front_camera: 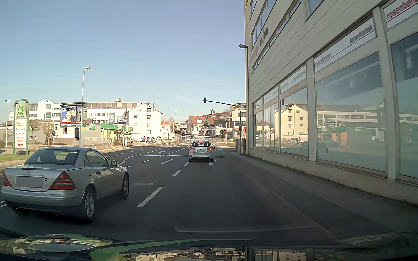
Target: Follow the waypoints while adhering to traffic rules and regulations
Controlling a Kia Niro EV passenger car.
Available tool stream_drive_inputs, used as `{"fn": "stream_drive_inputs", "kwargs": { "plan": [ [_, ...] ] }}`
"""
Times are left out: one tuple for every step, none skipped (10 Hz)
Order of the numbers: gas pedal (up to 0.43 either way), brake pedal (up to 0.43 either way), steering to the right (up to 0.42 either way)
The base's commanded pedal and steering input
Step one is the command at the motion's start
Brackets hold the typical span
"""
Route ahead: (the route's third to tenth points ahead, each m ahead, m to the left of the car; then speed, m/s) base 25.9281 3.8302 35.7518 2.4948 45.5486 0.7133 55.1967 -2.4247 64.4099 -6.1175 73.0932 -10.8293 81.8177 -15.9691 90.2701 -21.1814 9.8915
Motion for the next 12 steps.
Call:
{"fn": "stream_drive_inputs", "kwargs": {
  "plan": [
    [0.047,0.0,-0.014],
    [0.047,0.0,-0.014],
    [0.047,0.0,-0.013],
    [0.059,0.0,-0.014],
    [0.059,0.0,-0.014],
    [0.059,0.0,-0.014],
    [0.059,0.0,-0.014],
    [0.059,0.0,-0.014],
    [0.059,0.0,-0.013],
    [0.059,0.0,-0.012],
    [0.059,0.0,-0.012],
    [0.059,0.0,-0.011]
  ]
}}
